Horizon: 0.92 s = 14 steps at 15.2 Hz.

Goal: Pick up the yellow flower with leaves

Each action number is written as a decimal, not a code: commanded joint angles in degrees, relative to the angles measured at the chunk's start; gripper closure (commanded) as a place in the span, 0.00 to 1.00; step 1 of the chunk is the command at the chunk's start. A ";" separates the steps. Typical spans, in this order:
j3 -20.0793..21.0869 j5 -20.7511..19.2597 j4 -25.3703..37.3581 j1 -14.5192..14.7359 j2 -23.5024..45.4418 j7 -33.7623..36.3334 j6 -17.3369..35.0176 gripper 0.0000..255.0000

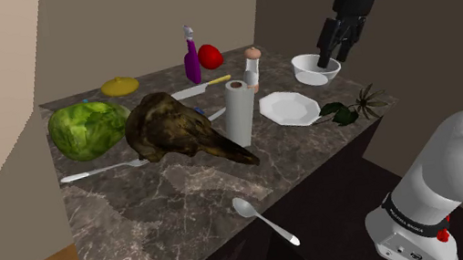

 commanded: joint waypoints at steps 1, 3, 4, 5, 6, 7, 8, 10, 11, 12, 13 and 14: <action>0.00 0.00 0.00 0.00 0.00 0.00 0.00 0.00; -2.74 -2.00 -2.87 1.08 -1.15 -6.68 0.04 0.00; -4.15 -3.13 -4.19 1.58 -1.60 -10.01 0.10 0.00; -5.60 -4.35 -5.42 2.04 -1.94 -13.36 0.19 0.00; -7.05 -5.64 -6.57 2.46 -2.19 -16.72 0.32 0.00; -8.53 -6.99 -7.63 2.84 -2.32 -20.09 0.50 0.00; -10.05 -8.43 -8.61 3.23 -2.35 -23.44 0.74 0.00; -13.11 -11.43 -10.32 3.89 -2.05 -30.19 1.41 0.00; -14.67 -13.00 -11.05 4.20 -1.71 -33.55 1.86 0.00; -16.26 -14.62 -11.69 4.53 -1.26 -36.90 2.39 0.00; -17.86 -16.25 -12.25 4.85 -0.67 -40.24 3.00 0.00; -19.44 -17.88 -12.73 5.15 0.06 -43.58 3.71 0.00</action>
